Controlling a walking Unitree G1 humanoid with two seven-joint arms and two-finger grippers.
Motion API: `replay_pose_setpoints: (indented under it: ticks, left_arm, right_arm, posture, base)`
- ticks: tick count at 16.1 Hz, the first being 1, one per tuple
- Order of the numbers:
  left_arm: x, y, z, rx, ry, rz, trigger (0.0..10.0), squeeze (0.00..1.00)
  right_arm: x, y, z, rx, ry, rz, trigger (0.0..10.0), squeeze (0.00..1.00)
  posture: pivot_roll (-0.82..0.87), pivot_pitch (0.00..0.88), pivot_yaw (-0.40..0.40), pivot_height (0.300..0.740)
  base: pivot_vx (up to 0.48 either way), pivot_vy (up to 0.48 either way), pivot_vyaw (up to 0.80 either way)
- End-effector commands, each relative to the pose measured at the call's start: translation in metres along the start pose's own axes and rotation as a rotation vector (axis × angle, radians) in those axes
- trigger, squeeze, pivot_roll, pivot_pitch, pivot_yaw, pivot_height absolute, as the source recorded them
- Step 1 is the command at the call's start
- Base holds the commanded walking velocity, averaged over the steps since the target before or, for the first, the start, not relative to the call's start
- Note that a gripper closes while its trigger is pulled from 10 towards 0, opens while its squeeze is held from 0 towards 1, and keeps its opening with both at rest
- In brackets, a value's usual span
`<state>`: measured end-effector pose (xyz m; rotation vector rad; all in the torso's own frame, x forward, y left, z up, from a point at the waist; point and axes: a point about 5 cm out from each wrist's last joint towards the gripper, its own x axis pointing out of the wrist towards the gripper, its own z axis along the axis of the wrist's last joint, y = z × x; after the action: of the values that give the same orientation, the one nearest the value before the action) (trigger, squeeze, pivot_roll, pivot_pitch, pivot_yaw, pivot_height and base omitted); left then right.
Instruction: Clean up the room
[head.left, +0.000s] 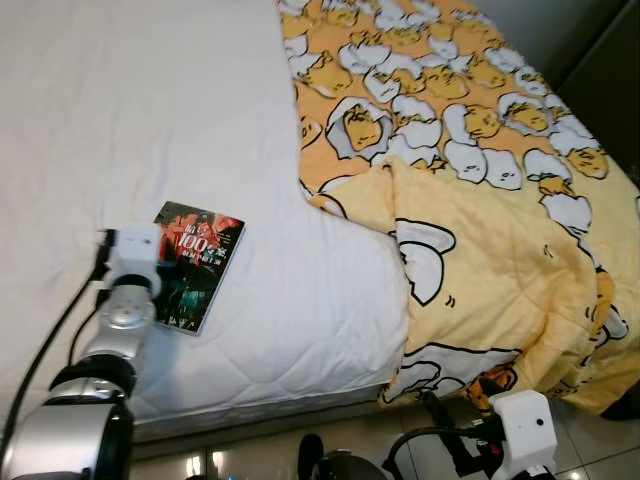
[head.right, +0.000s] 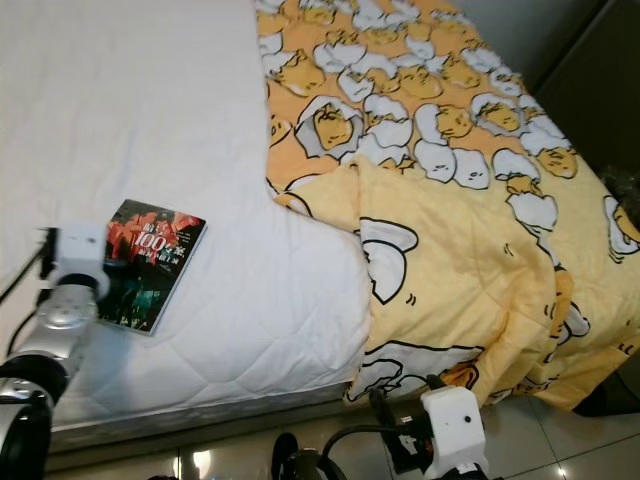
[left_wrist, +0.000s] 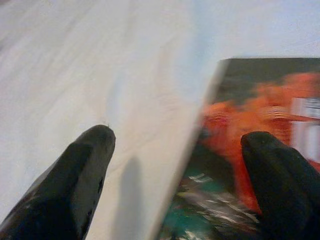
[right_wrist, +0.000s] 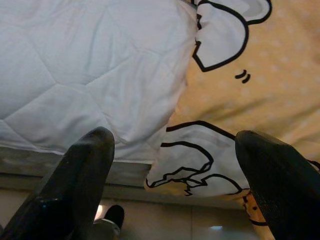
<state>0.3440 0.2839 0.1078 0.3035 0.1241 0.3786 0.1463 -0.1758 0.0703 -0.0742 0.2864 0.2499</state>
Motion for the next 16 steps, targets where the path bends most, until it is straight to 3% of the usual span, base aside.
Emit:
replay_pose_setpoints:
  ticks: [1, 2, 3, 5, 7, 8, 10, 11, 14, 16]
  left_arm:
    - [-0.011, 0.013, -0.036, -0.081, 0.174, 0.057, 10.0, 0.00]
    - [-0.020, 0.016, -0.057, -0.159, 0.292, 0.065, 10.0, 0.00]
    - [-0.031, 0.014, -0.077, -0.182, 0.403, 0.058, 10.0, 0.00]
    - [-0.045, 0.008, -0.097, -0.271, 0.492, 0.032, 10.0, 0.00]
    - [-0.050, 0.006, -0.102, -0.335, 0.505, 0.011, 10.0, 0.00]
    - [-0.050, -0.003, -0.099, -0.356, 0.476, -0.046, 10.0, 0.00]
    - [-0.047, -0.012, -0.089, -0.321, 0.398, -0.098, 10.0, 0.00]
    - [-0.044, -0.026, -0.074, -0.338, 0.308, -0.118, 10.0, 0.00]
    - [-0.042, -0.045, -0.052, -0.412, 0.250, -0.109, 10.0, 0.00]
    - [-0.040, -0.043, -0.024, -0.424, 0.136, -0.113, 10.0, 0.00]
  right_arm:
    - [-0.003, -0.003, -0.003, -0.008, 0.035, 0.004, 10.0, 0.00]
    - [0.001, -0.003, -0.004, -0.010, 0.041, 0.011, 10.0, 0.00]
    - [0.003, -0.003, -0.005, -0.012, 0.042, 0.024, 10.0, 0.00]
    - [0.006, -0.003, -0.004, -0.014, 0.042, 0.031, 10.0, 0.00]
    - [0.010, -0.002, -0.005, -0.014, 0.043, 0.043, 10.0, 0.00]
    - [0.012, -0.001, -0.006, -0.015, 0.049, 0.056, 10.0, 0.00]
    - [0.015, 0.000, -0.007, -0.014, 0.051, 0.066, 10.0, 0.00]
    - [0.020, 0.000, -0.009, -0.014, 0.052, 0.077, 10.0, 0.00]
    - [0.028, 0.003, -0.009, -0.017, 0.042, 0.102, 10.0, 0.00]
    - [0.034, 0.004, -0.009, -0.020, 0.036, 0.115, 10.0, 0.00]
  posture:
    - [-0.10, 0.257, -0.176, 0.740]
    - [-0.08, 0.252, -0.172, 0.740]
    - [-0.08, 0.250, -0.171, 0.740]
    - [-0.07, 0.239, -0.165, 0.740]
    - [-0.05, 0.230, -0.157, 0.740]
    - [-0.04, 0.225, -0.151, 0.740]
    - [-0.03, 0.221, -0.147, 0.740]
    - [0.00, 0.216, -0.146, 0.740]
    - [0.03, 0.205, -0.140, 0.740]
    - [0.07, 0.190, -0.139, 0.740]
  base:
    - [0.000, 0.000, 0.00]
    - [0.000, 0.000, 0.00]
    - [0.000, 0.000, 0.00]
    - [0.000, 0.000, 0.00]
    - [0.000, 0.000, 0.00]
    - [0.000, 0.000, 0.00]
    - [0.000, 0.000, 0.00]
    - [0.000, 0.000, 0.00]
    - [0.000, 0.000, 0.00]
    - [0.000, 0.000, 0.00]
